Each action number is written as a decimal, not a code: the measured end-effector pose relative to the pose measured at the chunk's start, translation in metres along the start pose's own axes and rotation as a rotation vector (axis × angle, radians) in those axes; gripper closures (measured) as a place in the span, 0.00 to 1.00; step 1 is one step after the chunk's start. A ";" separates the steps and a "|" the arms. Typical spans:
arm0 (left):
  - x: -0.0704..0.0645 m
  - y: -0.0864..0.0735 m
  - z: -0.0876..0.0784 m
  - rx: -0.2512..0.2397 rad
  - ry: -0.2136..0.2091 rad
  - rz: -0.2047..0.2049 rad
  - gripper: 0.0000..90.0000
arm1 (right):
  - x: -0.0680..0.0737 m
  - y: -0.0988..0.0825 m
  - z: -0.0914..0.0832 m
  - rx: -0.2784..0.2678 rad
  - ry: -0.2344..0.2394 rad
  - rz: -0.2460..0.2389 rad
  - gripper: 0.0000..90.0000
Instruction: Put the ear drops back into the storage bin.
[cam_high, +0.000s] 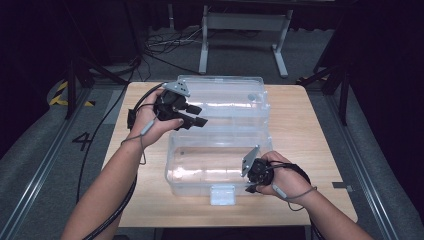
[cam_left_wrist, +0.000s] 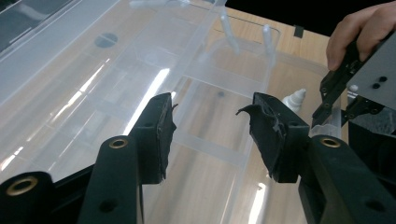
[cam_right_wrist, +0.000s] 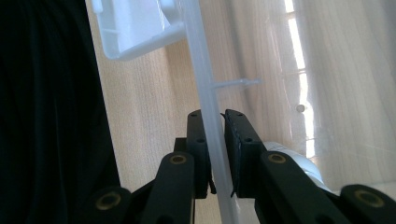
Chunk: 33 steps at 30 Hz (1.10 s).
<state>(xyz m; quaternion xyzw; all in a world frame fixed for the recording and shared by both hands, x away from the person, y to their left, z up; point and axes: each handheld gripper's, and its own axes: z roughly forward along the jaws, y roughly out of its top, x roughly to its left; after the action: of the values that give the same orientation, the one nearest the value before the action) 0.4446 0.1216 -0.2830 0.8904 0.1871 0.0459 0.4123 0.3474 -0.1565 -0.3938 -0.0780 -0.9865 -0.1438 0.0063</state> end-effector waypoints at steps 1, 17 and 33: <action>0.000 0.000 0.000 0.000 0.000 0.000 0.56 | 0.000 0.000 0.000 0.000 0.000 0.000 0.90; 0.018 0.039 0.027 0.038 -0.066 -0.002 0.60 | 0.000 0.000 0.000 0.000 0.001 -0.004 0.90; 0.031 0.050 0.057 0.179 -0.039 0.006 0.63 | 0.000 -0.001 0.000 -0.011 0.003 -0.004 0.90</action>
<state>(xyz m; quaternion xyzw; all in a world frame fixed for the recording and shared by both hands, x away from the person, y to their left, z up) 0.5019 0.0631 -0.2846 0.9250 0.1797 0.0130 0.3344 0.3470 -0.1574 -0.3940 -0.0756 -0.9859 -0.1491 0.0070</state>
